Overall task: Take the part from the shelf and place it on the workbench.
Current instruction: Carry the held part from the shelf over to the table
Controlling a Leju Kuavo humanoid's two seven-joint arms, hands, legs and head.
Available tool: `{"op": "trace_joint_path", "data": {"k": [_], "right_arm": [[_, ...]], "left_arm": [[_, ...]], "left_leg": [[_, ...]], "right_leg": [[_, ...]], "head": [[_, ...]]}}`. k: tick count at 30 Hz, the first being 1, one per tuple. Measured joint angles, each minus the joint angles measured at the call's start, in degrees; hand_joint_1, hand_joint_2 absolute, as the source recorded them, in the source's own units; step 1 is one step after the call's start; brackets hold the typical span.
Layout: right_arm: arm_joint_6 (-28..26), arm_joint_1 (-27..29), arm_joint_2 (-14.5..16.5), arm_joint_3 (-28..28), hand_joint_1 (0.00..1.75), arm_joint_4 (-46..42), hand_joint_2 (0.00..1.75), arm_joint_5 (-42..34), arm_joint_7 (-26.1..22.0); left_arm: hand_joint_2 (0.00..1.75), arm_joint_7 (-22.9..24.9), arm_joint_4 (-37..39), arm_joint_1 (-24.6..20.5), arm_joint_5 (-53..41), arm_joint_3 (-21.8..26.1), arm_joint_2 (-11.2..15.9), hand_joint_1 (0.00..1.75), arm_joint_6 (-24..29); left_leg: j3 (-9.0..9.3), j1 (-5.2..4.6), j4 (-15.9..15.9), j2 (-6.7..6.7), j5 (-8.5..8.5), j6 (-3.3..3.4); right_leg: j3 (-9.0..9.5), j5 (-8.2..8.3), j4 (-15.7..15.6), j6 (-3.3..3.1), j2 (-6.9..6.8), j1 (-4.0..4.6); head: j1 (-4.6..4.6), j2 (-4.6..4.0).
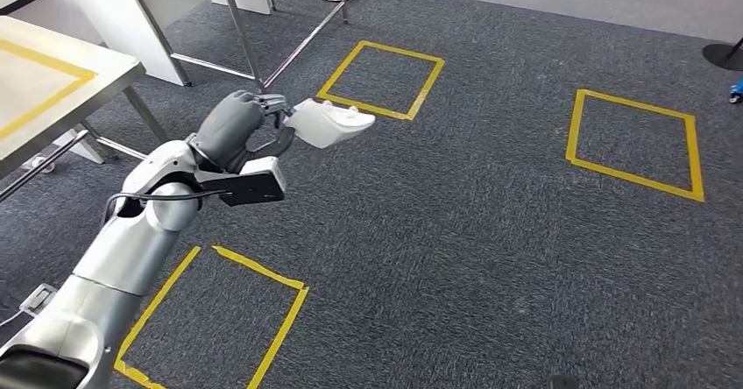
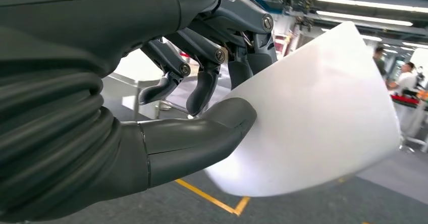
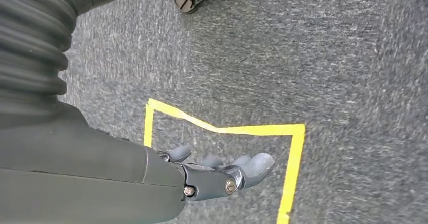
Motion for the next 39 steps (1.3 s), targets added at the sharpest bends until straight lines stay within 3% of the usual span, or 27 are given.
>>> {"op": "trace_joint_path", "data": {"k": [1, 2, 3, 4, 6, 7, 9, 10, 12, 13, 14, 16, 18, 19, 20, 21, 23, 25, 27, 29, 31, 33, 34, 35, 36, 37, 39], "right_arm": [[0.0, 0.1, 0.0, 0.0, 0.00, 0.0, 1.75, 0.0, 0.0], [0.0, 0.2, 0.0, 0.0, 0.00, 0.0, 1.75, 0.1, 0.0], [0.0, 0.3, 0.0, 0.0, 0.00, 0.0, 1.75, 0.1, 0.0], [0.0, 0.3, 0.0, 0.0, 0.00, 0.0, 1.75, 0.1, 0.0], [0.0, 0.3, 0.0, 0.0, 0.00, 0.0, 1.75, 0.2, 0.1], [0.1, 0.3, 0.0, 0.0, 0.00, 0.0, 1.75, 0.3, 0.1], [0.2, 0.3, 0.1, 0.0, 0.00, 0.0, 1.75, 0.3, 0.1], [0.2, 0.3, 0.2, 0.0, 0.00, 0.0, 1.75, 0.3, 0.2], [0.3, 0.0, 0.2, 0.0, 0.00, 0.0, 1.75, 0.3, 0.3], [0.4, -0.1, 0.1, 0.0, 0.00, 0.0, 1.75, 0.3, 0.4], [0.4, -0.2, 0.2, 0.0, 0.00, 0.0, 1.75, 0.3, 0.4], [0.5, 0.0, 0.1, 0.0, 0.00, 0.0, 1.75, 0.4, 0.5], [0.4, 0.2, 0.0, 0.0, 0.00, 0.0, 1.75, 0.4, 0.6], [0.4, 0.2, 0.0, 0.0, 0.00, 0.0, 1.75, 0.4, 0.6], [0.4, 0.3, 0.0, 0.0, 0.00, 0.0, 1.75, 0.4, 0.6], [0.4, 0.2, 0.0, 0.0, 0.00, 0.0, 1.75, 0.4, 0.6], [0.5, 0.2, 0.0, 0.0, 0.00, 0.0, 1.75, 0.4, 0.6], [0.5, 0.2, 0.0, 0.0, 0.00, 0.0, 1.75, 0.4, 0.6], [0.5, 0.1, 0.0, 0.0, 0.00, 0.0, 1.75, 0.4, 0.5], [0.6, 0.0, 0.0, 0.0, 0.00, 0.0, 1.75, 0.4, 0.4], [0.7, 0.2, 0.0, 0.0, 0.00, 0.0, 1.75, 0.5, 0.4], [0.7, 0.4, 0.0, 0.0, 0.00, 0.0, 1.75, 0.6, 0.4], [0.7, 0.4, 0.0, 0.0, 0.00, 0.0, 1.75, 0.7, 0.4], [0.7, 0.4, -0.1, 0.0, 0.00, 0.0, 1.75, 0.7, 0.4], [0.7, 0.4, -0.1, 0.0, 0.00, 0.0, 1.75, 0.8, 0.4], [0.7, 0.4, -0.1, 0.0, 0.00, 0.0, 1.75, 0.9, 0.4], [0.7, 0.4, 0.0, 0.0, 0.00, 0.0, 1.75, 0.9, 0.4]], "left_arm": [[1.75, 0.0, 0.1, 0.0, 0.0, 0.0, 0.0, 1.75, 0.1], [1.75, 0.0, 0.2, 0.1, -0.1, 0.0, 0.0, 1.75, 0.1], [1.75, 0.0, 0.3, 0.3, -0.1, 0.0, 0.0, 1.75, 0.1], [1.75, -0.1, 0.4, 0.5, -0.2, 0.0, 0.0, 1.75, 0.1], [1.75, -0.1, 0.5, 0.7, -0.4, 0.0, 0.1, 1.75, 0.2], [1.75, -0.1, 0.5, 0.7, -0.4, 0.1, 0.1, 1.75, 0.3], [1.75, -0.1, 0.5, 0.5, -0.5, 0.1, 0.1, 1.75, 0.5], [1.75, -0.1, 0.4, 0.4, -0.5, 0.1, 0.1, 1.75, 0.5], [1.75, -0.1, 0.2, 0.5, -0.5, 0.1, 0.3, 1.75, 0.5], [1.75, -0.1, 0.1, 0.5, -0.6, 0.2, 0.4, 1.75, 0.6], [1.75, -0.1, -0.1, 0.5, -0.6, 0.2, 0.4, 1.75, 0.6], [1.75, -0.2, -0.4, 0.5, -0.6, 0.3, 0.1, 1.75, 0.7], [1.75, -0.2, -0.5, 0.8, -0.7, 0.2, -0.3, 1.75, 0.7], [1.75, -0.2, -0.5, 1.0, -0.7, 0.2, -0.3, 1.75, 0.7], [1.75, -0.1, -0.5, 1.1, -0.7, 0.2, -0.3, 1.75, 0.7], [1.75, -0.1, -0.5, 1.2, -0.7, 0.2, -0.3, 1.75, 0.7], [1.75, -0.1, -0.6, 1.1, -0.7, 0.2, -0.3, 1.75, 0.7], [1.75, -0.1, -0.9, 1.0, -0.8, 0.2, -0.2, 1.75, 0.7], [1.75, -0.1, -1.4, 1.0, -1.0, 0.3, 0.1, 1.75, 0.7], [1.75, 0.0, -1.8, 0.9, -1.1, 0.4, 0.7, 1.75, 0.7], [1.75, 0.1, -2.3, 0.8, -1.5, 0.4, 0.9, 1.75, 0.5], [1.75, 0.3, -2.6, 0.7, -2.2, 0.4, 1.1, 1.75, 0.0], [1.75, 0.4, -2.7, 0.7, -2.5, 0.4, 1.2, 1.75, -0.4], [1.75, 0.6, -3.0, 0.6, -2.7, 0.4, 1.4, 1.75, -0.9], [1.75, 0.7, -3.2, 0.3, -2.8, 0.4, 1.6, 1.75, -1.3], [1.75, 0.9, -3.5, -0.1, -2.9, 0.4, 1.7, 1.75, -1.9], [1.75, 1.1, -3.9, -1.7, -3.2, 0.4, 1.9, 1.75, -3.0]], "left_leg": [[-1.81, -0.04, 3.6, 1.83, -1.65, -0.11], [-3.52, 0.02, 7.0, 2.62, -2.90, -0.17], [-4.60, 0.04, 9.1, 2.92, -3.36, -0.15], [-4.68, 0.03, 9.3, 3.09, -2.82, -0.04], [-1.74, -0.24, 3.9, 4.26, 0.49, 0.62], [0.30, -0.69, 0.1, 5.92, 1.81, 1.17], [2.94, -1.58, -4.6, 8.41, 2.80, 2.26], [3.21, -1.91, -5.2, 8.61, 2.53, 2.59], [3.48, -1.73, -5.8, 6.90, 2.75, 3.03], [3.73, -1.47, -6.1, 6.11, 2.90, 3.22], [3.99, -1.14, -6.5, 5.35, 3.08, 3.47], [4.19, -0.74, -6.7, 3.67, 3.23, 3.81], [4.17, -0.58, -6.6, 1.79, 3.21, 3.90], [4.16, -0.47, -6.5, 0.84, 3.16, 3.81], [4.16, -0.31, -6.3, -0.10, 3.07, 3.64], [4.14, -0.11, -6.0, -1.02, 2.91, 3.36], [3.82, 0.17, -5.2, -2.72, 2.49, 2.56], [3.28, 0.24, -4.8, -4.11, 2.43, 1.66], [2.91, 0.36, -5.1, -5.11, 2.75, 0.89], [2.00, 0.17, -3.7, -2.73, 1.92, 0.36], [-0.83, -0.01, 2.0, 1.37, -1.06, 0.01], [-4.42, 0.13, 9.2, 2.94, -3.80, -0.15], [-5.26, 0.16, 10.9, 3.13, -3.93, -0.11], [-4.89, 0.14, 10.2, 3.27, -2.95, 0.04], [-3.35, 0.05, 7.3, 3.66, -1.16, 0.35], [-1.20, -0.22, 3.3, 4.87, 0.72, 0.85], [2.32, -1.08, -3.3, 7.70, 2.65, 2.03]], "right_leg": [[0.03, -0.07, -0.1, -0.24, -0.78, 0.17], [0.05, -0.17, -0.1, -0.44, -1.65, 0.33], [0.08, -0.29, 0.0, -0.55, -2.49, 0.45], [0.17, -0.43, 0.0, -0.64, -3.33, 0.55], [0.63, -0.80, 0.0, -0.68, -4.86, 0.77], [0.95, -1.05, -0.1, -0.60, -5.61, 0.91], [1.47, -1.49, -0.1, -0.19, -7.03, 1.15], [1.68, -1.65, -0.2, 0.07, -7.81, 1.23], [2.18, -2.00, -0.4, 0.64, -8.80, 1.28], [2.26, -2.30, -0.1, 0.94, -7.75, 1.22], [1.75, -3.08, 1.2, 1.29, -5.78, 1.07], [-1.44, -5.85, 7.5, 1.91, -1.49, 0.71], [-5.55, -7.92, 14.4, 2.33, -0.33, 0.54], [-6.45, -7.30, 15.2, 2.49, -0.28, 0.48], [-6.29, -5.66, 13.9, 2.63, -0.17, 0.37], [-5.03, -3.32, 10.5, 2.80, 0.27, 0.17], [-1.92, -0.24, 3.4, 3.01, 2.66, -0.37], [-0.65, 0.01, 0.7, 2.51, 3.89, -0.48], [-0.56, 0.11, 0.5, 1.52, 2.54, -0.31], [-0.38, 0.29, 0.2, 0.63, 1.20, -0.35], [-0.24, 0.26, 0.0, 0.00, -0.18, -0.20], [-0.19, 0.08, 0.1, -0.29, -1.77, 0.04], [-0.12, -0.03, 0.1, -0.36, -2.57, 0.13], [0.01, -0.16, 0.1, -0.40, -3.33, 0.22], [0.25, -0.33, 0.1, -0.39, -4.07, 0.33], [0.55, -0.53, 0.1, -0.35, -4.80, 0.45], [0.99, -0.99, 0.1, 0.02, -6.22, 0.85]], "head": [[-0.16, 0.00], [-0.20, 0.00], [-0.21, 0.00], [-0.20, 0.00], [-0.21, 0.00], [-0.20, 0.00], [-0.19, 0.00], [-0.19, 0.00], [-0.20, 0.00], [-0.20, 0.00], [-0.15, 0.00], [0.04, 0.00], [0.21, 0.00], [0.25, 0.00], [0.26, 0.00], [0.26, 0.00], [0.31, 0.01], [0.35, 0.01], [0.38, 0.00], [0.15, 0.00], [-0.20, 0.00], [-0.30, 0.00], [-0.31, 0.00], [-0.32, 0.00], [-0.32, 0.00], [-0.33, 0.00], [-0.29, 0.00]]}}
